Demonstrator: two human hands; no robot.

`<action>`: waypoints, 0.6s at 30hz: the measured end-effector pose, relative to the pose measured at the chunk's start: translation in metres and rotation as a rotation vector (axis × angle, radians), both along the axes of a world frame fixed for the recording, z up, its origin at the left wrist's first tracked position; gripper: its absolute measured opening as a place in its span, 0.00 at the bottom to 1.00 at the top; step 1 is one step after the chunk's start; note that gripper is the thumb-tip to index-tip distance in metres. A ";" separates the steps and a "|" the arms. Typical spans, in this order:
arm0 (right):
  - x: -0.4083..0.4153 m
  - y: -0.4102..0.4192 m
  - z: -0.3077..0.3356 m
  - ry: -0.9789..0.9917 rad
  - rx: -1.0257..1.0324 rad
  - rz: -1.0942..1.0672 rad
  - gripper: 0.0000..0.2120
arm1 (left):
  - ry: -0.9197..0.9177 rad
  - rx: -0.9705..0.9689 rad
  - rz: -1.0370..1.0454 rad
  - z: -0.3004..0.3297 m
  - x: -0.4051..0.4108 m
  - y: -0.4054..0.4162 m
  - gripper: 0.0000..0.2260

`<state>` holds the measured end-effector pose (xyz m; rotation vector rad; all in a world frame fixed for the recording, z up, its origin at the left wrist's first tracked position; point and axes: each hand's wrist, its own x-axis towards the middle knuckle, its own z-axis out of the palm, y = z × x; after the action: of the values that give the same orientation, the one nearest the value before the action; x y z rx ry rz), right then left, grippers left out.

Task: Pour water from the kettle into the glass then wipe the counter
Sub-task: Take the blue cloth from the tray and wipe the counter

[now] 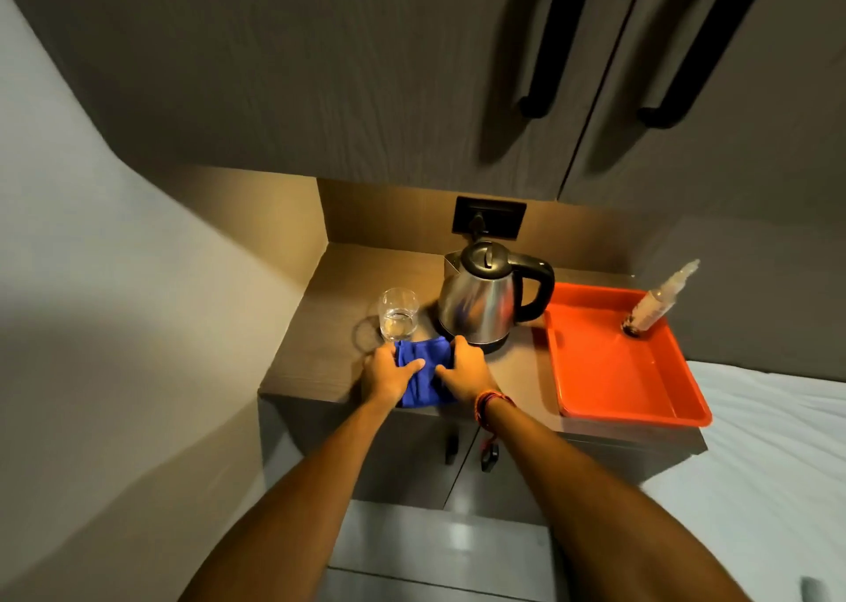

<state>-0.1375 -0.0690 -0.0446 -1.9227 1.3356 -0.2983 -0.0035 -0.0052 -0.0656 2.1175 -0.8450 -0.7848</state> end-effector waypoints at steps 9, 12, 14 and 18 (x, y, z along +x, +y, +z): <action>0.012 0.008 -0.022 0.304 -0.419 0.284 0.21 | -0.281 0.062 0.073 0.011 0.032 -0.003 0.33; 0.012 0.022 -0.042 0.400 -0.471 0.421 0.32 | -0.197 -0.020 0.057 0.016 0.045 -0.016 0.44; 0.014 0.033 -0.059 0.488 -0.442 0.457 0.35 | -0.123 -0.065 0.010 0.016 0.045 -0.027 0.46; 0.020 0.038 -0.075 0.526 -0.440 0.417 0.39 | -0.124 -0.109 0.030 0.007 0.036 -0.040 0.43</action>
<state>-0.1178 -0.0308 -0.1198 -2.7270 1.2008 0.1518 0.0322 -0.0450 -0.0583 2.0935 -0.8987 -0.5834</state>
